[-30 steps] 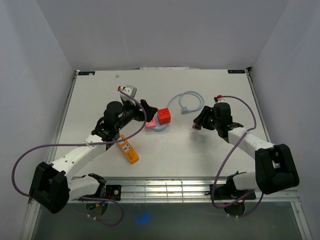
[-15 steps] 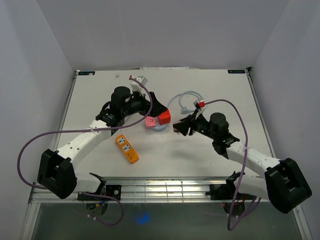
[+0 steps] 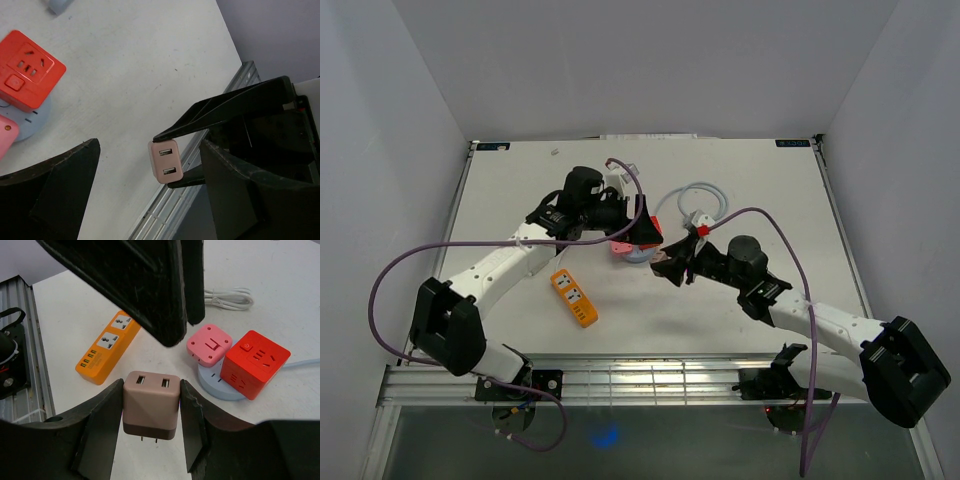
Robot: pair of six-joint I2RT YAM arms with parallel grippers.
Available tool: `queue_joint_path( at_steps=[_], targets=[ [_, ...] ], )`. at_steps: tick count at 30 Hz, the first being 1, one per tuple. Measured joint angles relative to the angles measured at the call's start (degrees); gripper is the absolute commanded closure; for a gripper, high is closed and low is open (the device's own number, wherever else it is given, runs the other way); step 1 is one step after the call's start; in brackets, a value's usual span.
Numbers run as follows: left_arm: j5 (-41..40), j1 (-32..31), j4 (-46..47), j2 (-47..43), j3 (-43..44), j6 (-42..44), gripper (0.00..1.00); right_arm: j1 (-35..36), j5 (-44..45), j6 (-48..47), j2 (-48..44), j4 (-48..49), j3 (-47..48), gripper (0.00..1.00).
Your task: Insert the plug
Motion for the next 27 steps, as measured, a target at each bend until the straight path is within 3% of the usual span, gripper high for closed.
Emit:
queue_joint_path(
  at_steps=[11,22,27],
  targets=[
    [4.5,-2.5,-7.8,5.6,0.9,0.8,0.26,2.4,1.8,-3.3,0.1,-0.2,0.0,0.90],
    [8.9,-3.0,-9.6,8.2,2.2,1.3,0.54,3.3,3.3,-4.5,1.1,-1.1,0.0,0.90],
    [9.3,-3.1,-10.1,8.5,2.2,1.4,0.55,3.9,3.9,-4.7,1.5,-1.8,0.2,0.91]
  ],
)
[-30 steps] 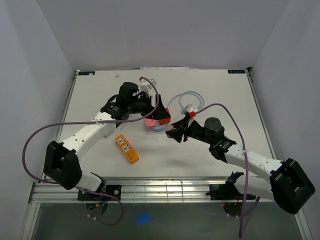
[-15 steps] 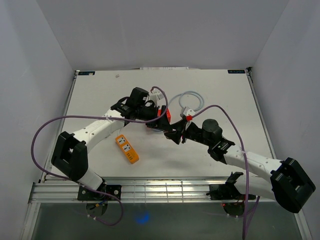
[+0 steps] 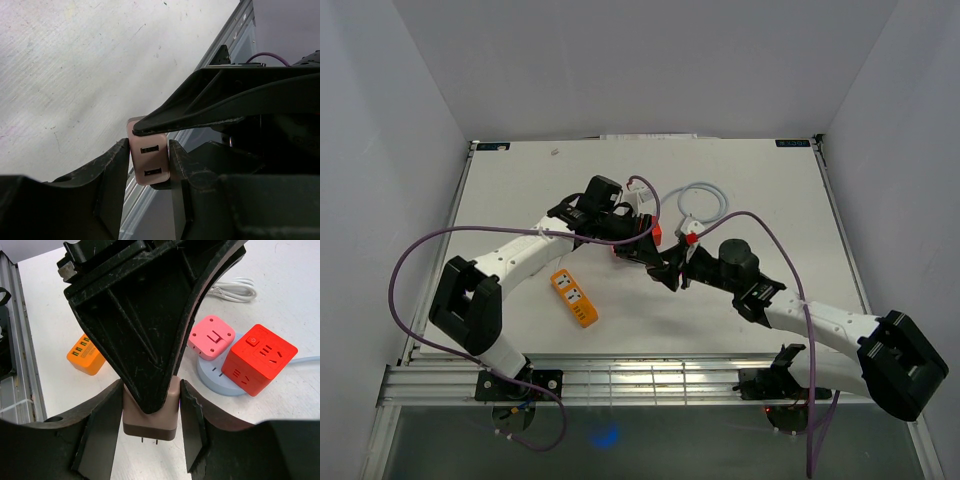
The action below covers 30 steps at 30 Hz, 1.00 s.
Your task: Insert the plug
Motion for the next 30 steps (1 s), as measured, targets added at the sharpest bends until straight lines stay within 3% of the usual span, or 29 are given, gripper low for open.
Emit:
queue_joint_path(
  at_steps=[3,6,7,8,9,14,17,20,21,25,30],
  targets=[
    [0.0,0.1,-0.2,0.0,0.0,0.0,0.57,0.3,0.4,0.0,0.3,-0.3,0.3,0.91],
    [0.0,0.1,-0.3,0.2,0.0,0.0,0.67,0.6,0.8,-0.6,0.5,-0.4,0.3,0.91],
    [0.0,0.1,-0.3,0.3,0.0,0.0,0.73,0.7,0.9,-0.9,0.5,-0.5,0.3,0.91],
    [0.1,0.1,-0.3,0.6,0.0,0.0,0.92,0.7,1.1,-1.1,0.6,-0.7,0.3,0.91],
    [0.2,0.1,-0.3,0.9,0.0,0.0,0.99,0.7,1.2,-1.3,0.7,-1.1,0.3,0.89],
    [0.4,0.1,-0.4,1.9,0.0,0.0,1.00,0.9,1.7,-1.6,1.4,-2.3,0.7,0.77],
    [0.3,0.1,-0.4,1.9,0.0,0.0,1.00,1.0,1.9,-1.6,1.5,-2.6,1.0,0.47],
    [0.2,0.0,-0.4,1.9,0.0,0.0,1.00,1.1,2.3,-1.4,1.5,-2.6,1.0,0.32],
    [0.1,-0.2,-0.5,1.8,0.0,0.0,1.00,1.1,2.6,-1.3,1.5,-2.4,1.0,0.17],
    [-1.7,-0.6,-1.2,1.2,0.0,-0.2,1.00,1.1,3.6,-1.3,1.1,-1.5,1.0,0.08],
    [-5.7,0.3,-2.0,-1.9,-0.6,-0.7,1.00,1.1,4.9,-1.2,-1.8,0.5,0.4,0.07]
  ],
)
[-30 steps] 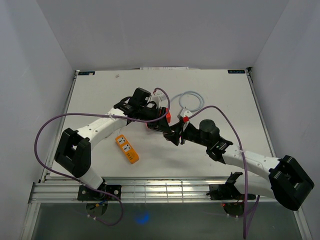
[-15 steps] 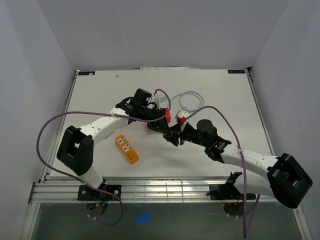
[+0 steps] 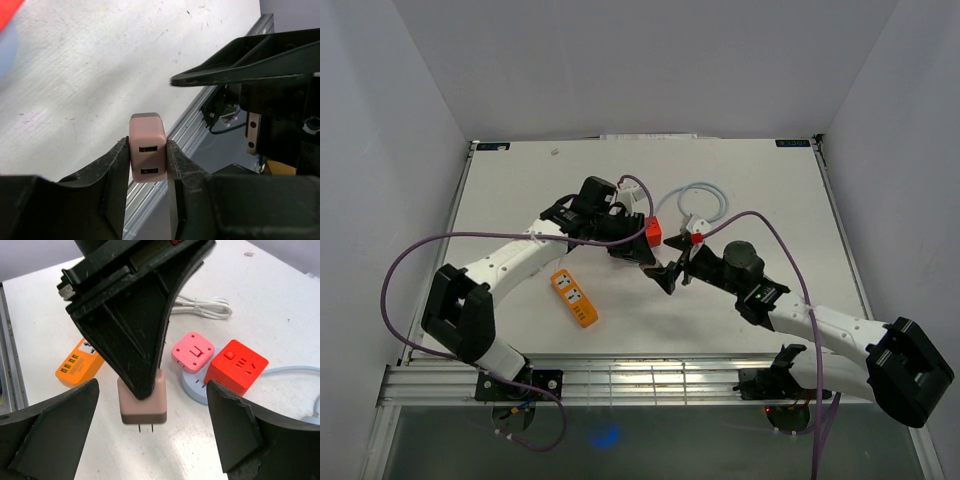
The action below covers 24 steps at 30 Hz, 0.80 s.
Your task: Insert the plug
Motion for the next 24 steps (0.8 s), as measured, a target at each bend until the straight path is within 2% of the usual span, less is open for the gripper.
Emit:
queue_joint_path(
  at_steps=[10,20,24],
  targets=[
    [-15.0,1.6,-4.8,-9.6,-3.3,-7.4,1.00,0.0,3.6,1.4,-3.9,3.4,-3.8,0.07],
    [-39.7,1.7,-12.4,-21.0,-9.5,-24.5,1.00,0.0,6.5,2.7,-4.7,4.1,-4.3,0.07],
    [-46.2,1.7,-13.9,-26.1,-10.7,-29.2,1.00,0.0,7.4,3.0,-4.8,4.1,-4.3,0.07]
  ],
)
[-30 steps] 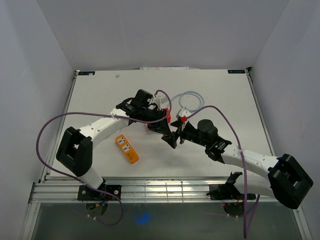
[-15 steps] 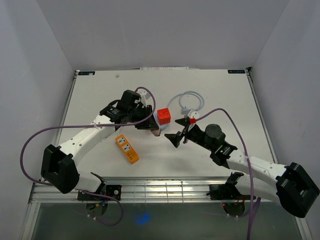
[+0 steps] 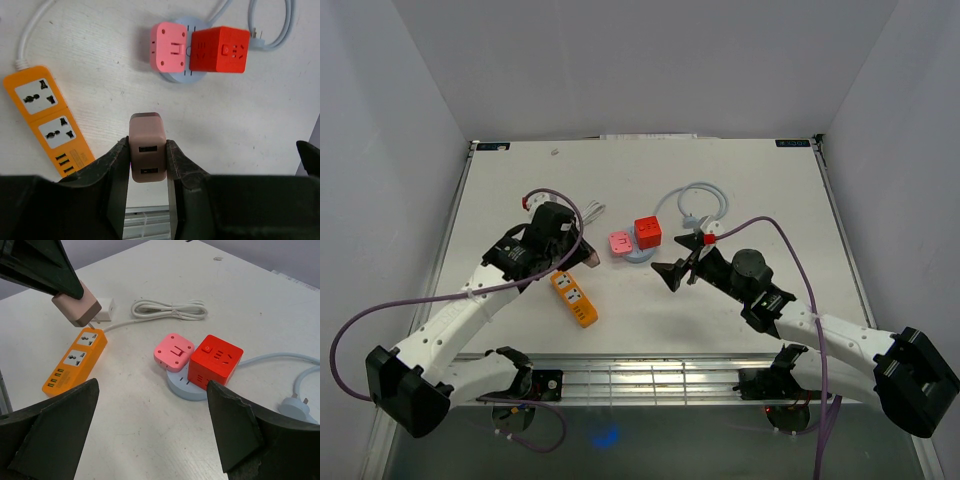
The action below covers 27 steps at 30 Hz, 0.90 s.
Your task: Insert the plug
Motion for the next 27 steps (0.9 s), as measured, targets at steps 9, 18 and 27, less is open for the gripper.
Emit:
queue_joint_path(
  at_steps=[9,18,27],
  targets=[
    [-11.0,0.0,-11.1,4.7,2.7,-8.6,1.00,0.0,1.1,1.0,-0.4,0.1,-0.3,0.07],
    [-12.0,0.0,-16.5,4.2,1.3,-14.4,1.00,0.0,2.1,1.6,-0.3,-0.1,-0.4,0.07],
    [-12.5,0.0,-16.9,4.3,-0.9,-16.7,1.00,0.0,2.4,1.7,-0.3,-0.2,-0.4,0.07]
  ],
)
